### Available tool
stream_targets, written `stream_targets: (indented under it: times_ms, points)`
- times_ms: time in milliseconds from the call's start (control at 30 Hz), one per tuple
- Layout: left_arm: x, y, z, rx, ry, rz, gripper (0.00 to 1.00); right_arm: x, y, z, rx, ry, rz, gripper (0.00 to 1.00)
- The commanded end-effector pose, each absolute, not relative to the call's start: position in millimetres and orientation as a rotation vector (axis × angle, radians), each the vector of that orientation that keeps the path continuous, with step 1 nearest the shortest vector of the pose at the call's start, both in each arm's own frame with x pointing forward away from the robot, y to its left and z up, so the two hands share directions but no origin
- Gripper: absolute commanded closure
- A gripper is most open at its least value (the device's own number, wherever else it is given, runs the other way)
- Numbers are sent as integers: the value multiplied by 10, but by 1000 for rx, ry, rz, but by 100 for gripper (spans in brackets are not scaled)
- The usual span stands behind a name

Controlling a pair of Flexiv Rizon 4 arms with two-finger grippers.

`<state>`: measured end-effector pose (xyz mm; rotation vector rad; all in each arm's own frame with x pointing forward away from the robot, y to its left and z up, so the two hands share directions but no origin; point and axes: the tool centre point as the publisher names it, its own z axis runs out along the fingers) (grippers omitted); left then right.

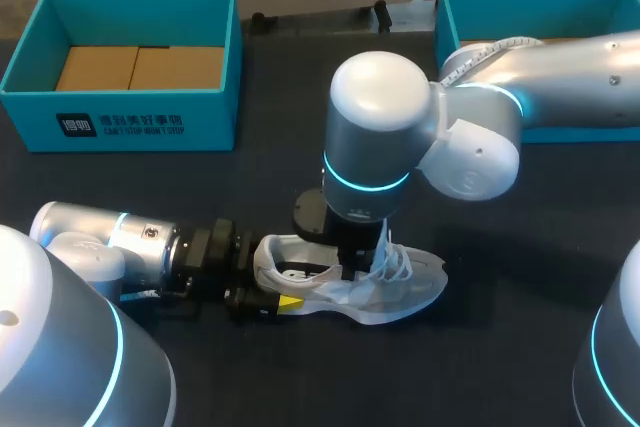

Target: Take the shoe out of the shoebox, open the shoe tongue, remove and reinsert the insole, then place the shoe into the shoebox

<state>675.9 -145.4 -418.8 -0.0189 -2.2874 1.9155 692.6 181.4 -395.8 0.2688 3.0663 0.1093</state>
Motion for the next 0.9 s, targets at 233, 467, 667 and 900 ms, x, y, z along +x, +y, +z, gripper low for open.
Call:
stream_targets:
  times_ms: [233, 467, 667, 900]
  points:
    - [6749, -1458, -4194, -17, -2289, 1916, 100, 6940, 1954, -4181, 236, 3126, 106, 58]
    - [6749, -1458, -4194, -17, -2289, 1916, 100, 6768, 1922, -4304, 250, 3224, 89, 58]
    - [6749, -1458, -4194, -17, -2289, 1916, 100, 6596, 1879, -4390, 300, 3308, 66, 65]
    - [6749, -1458, -4194, -17, -2289, 1916, 100, 6507, 1857, -4452, 347, 3345, 74, 100]
